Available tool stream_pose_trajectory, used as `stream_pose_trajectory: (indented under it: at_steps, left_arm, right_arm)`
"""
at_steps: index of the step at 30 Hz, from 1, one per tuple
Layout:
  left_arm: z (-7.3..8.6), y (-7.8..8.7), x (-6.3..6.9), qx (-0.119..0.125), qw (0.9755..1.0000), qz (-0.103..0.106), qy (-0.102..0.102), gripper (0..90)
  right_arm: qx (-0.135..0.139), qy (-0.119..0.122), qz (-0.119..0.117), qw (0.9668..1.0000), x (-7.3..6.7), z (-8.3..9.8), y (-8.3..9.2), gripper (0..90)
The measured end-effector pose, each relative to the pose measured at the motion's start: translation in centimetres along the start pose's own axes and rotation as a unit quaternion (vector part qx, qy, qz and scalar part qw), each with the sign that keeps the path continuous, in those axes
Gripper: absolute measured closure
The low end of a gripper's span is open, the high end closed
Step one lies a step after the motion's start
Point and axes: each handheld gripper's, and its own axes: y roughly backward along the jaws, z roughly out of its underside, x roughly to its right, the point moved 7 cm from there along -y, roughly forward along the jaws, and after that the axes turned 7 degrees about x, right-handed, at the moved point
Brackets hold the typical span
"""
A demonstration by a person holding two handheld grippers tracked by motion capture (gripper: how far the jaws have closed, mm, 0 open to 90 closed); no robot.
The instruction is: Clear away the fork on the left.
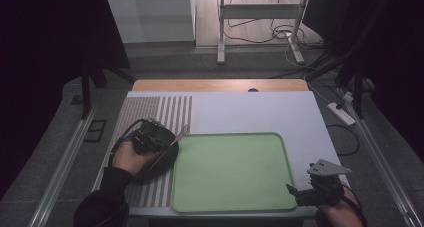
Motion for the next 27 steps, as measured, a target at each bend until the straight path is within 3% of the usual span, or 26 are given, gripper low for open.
stream_pose_trajectory:
  at_steps: [10, 14, 27]
  left_arm:
    - [0.1, -1.4, 3.0, -0.009, 0.9998, 0.016, -0.006, 85.0]
    - [0.2, -2.1, 4.6, -0.013, 0.9994, 0.031, -0.006, 85.0]
    - [-0.3, -4.4, 9.0, -0.033, 0.9975, 0.048, -0.041, 84.9]
  right_arm:
    - [-0.001, 0.002, 0.0, 1.0, 0.0, 0.0, 0.0, 0.0]
    - [0.0, 0.003, -0.001, 1.0, -0.1, 0.0, 0.0, 0.0]
    - [-0.003, 0.011, -0.002, 0.9999, -0.2, 0.0, -0.1, 0.0]
